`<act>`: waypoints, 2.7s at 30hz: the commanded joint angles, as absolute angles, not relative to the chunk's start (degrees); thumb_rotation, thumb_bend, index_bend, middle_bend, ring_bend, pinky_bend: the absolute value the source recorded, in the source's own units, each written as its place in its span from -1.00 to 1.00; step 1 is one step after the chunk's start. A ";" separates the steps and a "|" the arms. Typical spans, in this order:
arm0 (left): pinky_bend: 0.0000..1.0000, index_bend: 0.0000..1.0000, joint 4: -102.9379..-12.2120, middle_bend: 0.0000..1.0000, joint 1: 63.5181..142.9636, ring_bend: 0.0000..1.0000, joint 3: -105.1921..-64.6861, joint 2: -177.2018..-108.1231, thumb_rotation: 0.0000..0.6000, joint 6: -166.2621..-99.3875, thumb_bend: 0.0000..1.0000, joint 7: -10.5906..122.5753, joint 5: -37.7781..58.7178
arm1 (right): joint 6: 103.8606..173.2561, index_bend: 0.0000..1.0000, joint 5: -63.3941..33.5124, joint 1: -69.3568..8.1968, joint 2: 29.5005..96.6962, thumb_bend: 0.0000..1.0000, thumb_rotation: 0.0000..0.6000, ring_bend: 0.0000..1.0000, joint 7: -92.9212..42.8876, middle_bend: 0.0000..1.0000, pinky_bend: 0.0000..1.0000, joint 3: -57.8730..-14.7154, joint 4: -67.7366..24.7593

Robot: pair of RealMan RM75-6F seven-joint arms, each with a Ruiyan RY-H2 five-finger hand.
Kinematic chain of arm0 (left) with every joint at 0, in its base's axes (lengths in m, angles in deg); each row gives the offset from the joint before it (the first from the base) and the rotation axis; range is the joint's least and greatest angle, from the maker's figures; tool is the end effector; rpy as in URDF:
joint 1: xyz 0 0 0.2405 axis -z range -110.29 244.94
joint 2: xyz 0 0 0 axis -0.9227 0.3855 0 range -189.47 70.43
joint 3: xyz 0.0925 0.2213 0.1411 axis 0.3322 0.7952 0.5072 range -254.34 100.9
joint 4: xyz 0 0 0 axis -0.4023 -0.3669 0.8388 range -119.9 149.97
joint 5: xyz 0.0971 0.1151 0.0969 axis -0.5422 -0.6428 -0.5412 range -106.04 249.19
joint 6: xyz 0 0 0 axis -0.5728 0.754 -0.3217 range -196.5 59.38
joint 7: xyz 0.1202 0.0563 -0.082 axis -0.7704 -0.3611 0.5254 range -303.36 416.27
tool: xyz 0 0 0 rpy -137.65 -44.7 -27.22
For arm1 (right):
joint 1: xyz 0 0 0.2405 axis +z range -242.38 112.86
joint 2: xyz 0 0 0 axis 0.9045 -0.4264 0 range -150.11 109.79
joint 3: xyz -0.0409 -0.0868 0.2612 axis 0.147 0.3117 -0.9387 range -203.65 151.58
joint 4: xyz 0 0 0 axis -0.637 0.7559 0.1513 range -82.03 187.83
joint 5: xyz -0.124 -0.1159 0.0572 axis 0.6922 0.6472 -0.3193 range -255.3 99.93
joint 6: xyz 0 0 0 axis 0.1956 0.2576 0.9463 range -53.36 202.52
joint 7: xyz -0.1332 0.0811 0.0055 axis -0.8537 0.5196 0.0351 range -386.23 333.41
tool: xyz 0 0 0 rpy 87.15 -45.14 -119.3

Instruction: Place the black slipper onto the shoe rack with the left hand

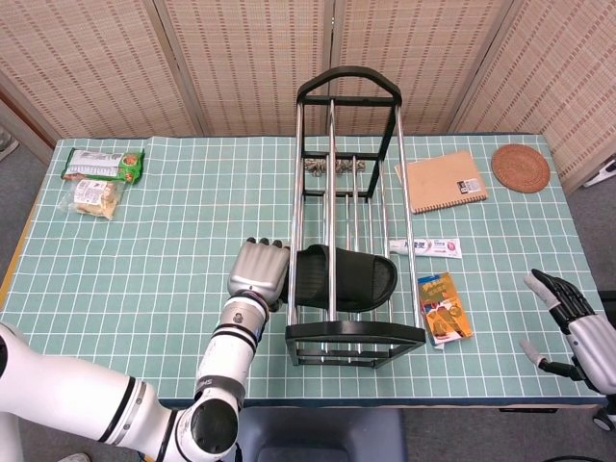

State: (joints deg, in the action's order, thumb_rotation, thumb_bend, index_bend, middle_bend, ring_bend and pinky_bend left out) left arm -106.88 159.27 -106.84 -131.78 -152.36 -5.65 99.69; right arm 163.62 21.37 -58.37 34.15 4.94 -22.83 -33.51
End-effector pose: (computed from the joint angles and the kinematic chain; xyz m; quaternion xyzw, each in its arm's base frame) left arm 0.0684 0.3489 0.0976 -0.7547 -0.4078 -0.1931 0.4762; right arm -0.3090 -0.1791 0.2398 0.6169 -0.4452 0.4731 0.4444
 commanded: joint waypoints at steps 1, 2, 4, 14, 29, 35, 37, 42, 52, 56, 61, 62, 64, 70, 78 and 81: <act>-0.62 -0.55 -106.95 -0.30 158.73 -0.63 -107.49 -131.39 1.00 -152.48 -0.49 -6.00 100.46 | 163.69 -1.00 21.35 -58.39 34.18 -0.31 1.00 -1.00 4.87 -1.00 -1.00 -22.85 -33.57; -0.61 -0.56 -107.13 -0.30 158.44 -0.63 -107.71 -131.13 1.00 -152.48 -0.49 -6.11 100.51 | 163.67 -1.00 21.30 -58.39 34.20 -0.31 1.00 -1.00 4.80 -1.00 -1.00 -22.86 -33.59; -0.61 -0.57 -107.57 -0.31 157.99 -0.63 -107.99 -130.75 1.00 -152.70 -0.49 -6.17 100.40 | 163.54 -1.00 21.18 -58.36 34.23 -0.31 1.00 -1.00 4.62 -1.00 -1.00 -22.89 -33.67; -0.61 -0.69 -108.84 -0.45 157.32 -0.76 -109.13 -130.45 1.00 -153.03 -0.54 -7.14 100.58 | 163.63 -1.00 20.95 -58.41 34.30 -0.31 1.00 -1.00 4.26 -1.00 -1.00 -23.01 -33.80; -0.61 -0.75 -108.06 -0.53 157.42 -0.90 -109.09 -132.85 1.00 -154.37 -0.59 -7.44 98.70 | 164.27 -1.00 21.07 -58.69 34.26 -0.31 1.00 -1.00 4.32 -1.00 -1.00 -23.02 -33.67; -0.61 -0.91 -108.61 -0.68 156.74 -0.99 -109.44 -132.48 1.00 -154.00 -0.64 -7.81 98.43 | 164.10 -1.00 20.97 -58.64 34.28 -0.31 1.00 -1.00 3.99 -1.00 -1.00 -23.07 -33.85; -0.61 -0.98 -108.66 -0.77 156.62 -1.00 -109.51 -132.50 1.00 -153.89 -0.66 -7.91 98.34 | 164.12 -1.00 20.87 -58.67 34.29 -0.31 1.00 -1.00 3.96 -1.00 -1.00 -23.11 -33.89; -0.61 -1.00 -108.64 -0.86 156.70 -1.00 -109.62 -132.83 1.00 -153.97 -0.69 -8.18 98.18 | 164.10 -1.00 20.85 -58.67 34.32 -0.31 1.00 -1.00 3.90 -1.00 -1.00 -23.13 -33.86; -0.61 -1.00 -108.74 -0.92 156.92 -1.00 -109.94 -132.99 1.00 -155.74 -0.70 -8.79 97.90 | 164.61 -1.00 21.03 -58.85 34.43 -0.31 1.00 -1.00 3.95 -1.00 -1.00 -23.19 -33.64; -0.61 -1.00 -110.09 -0.92 156.08 -1.00 -110.20 -131.50 1.00 -157.08 -0.70 -8.73 97.68 | 164.72 -1.00 20.98 -58.90 34.43 -0.31 1.00 -1.00 3.72 -1.00 -1.00 -23.25 -33.70; -0.61 -1.00 -112.95 -0.92 152.79 -1.00 -110.26 -128.13 1.00 -156.24 -0.70 -7.31 96.13 | 165.11 -1.00 20.94 -59.14 34.48 -0.31 1.00 -1.00 3.24 -1.00 -1.00 -23.32 -33.91; -0.61 -1.00 -113.68 -0.92 151.65 -1.00 -110.12 -127.07 1.00 -155.68 -0.70 -6.75 95.44 | 165.20 -1.00 20.99 -59.18 34.50 -0.31 1.00 -1.00 3.12 -1.00 -1.00 -23.33 -33.95; -0.62 -1.00 -114.96 -0.93 149.61 -1.00 -109.73 -125.09 1.00 -154.51 -0.70 -5.93 94.20 | 165.36 -1.00 21.07 -59.25 34.53 -0.31 1.00 -1.00 2.95 -1.00 -1.00 -23.33 -33.99; -0.65 -1.00 -118.62 -0.94 143.52 -1.00 -108.04 -118.56 1.00 -150.88 -0.70 -3.60 91.01 | 165.31 -1.00 20.62 -59.39 34.77 -0.31 1.00 -1.00 1.71 -1.00 -1.00 -23.57 -34.28; -0.65 -1.00 -119.95 -0.94 134.56 -1.00 -104.41 -109.11 1.00 -142.30 -0.70 -0.02 85.01 | 164.70 -1.00 20.47 -59.38 35.19 -0.31 1.00 -1.00 -1.18 -1.00 -1.00 -23.66 -35.24; -0.66 -1.00 -119.95 -0.94 129.02 -1.00 -101.84 -105.23 1.00 -136.52 -0.70 2.89 78.05 | 164.55 -1.00 20.36 -59.46 35.35 -0.31 1.00 -1.00 -2.87 -1.00 -1.00 -23.73 -35.86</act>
State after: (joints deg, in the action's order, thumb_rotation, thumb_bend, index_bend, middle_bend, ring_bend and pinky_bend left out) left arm -119.79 133.62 -104.29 -108.30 -141.22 0.15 83.48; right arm 164.65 20.44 -59.41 35.24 -2.29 -23.69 -35.54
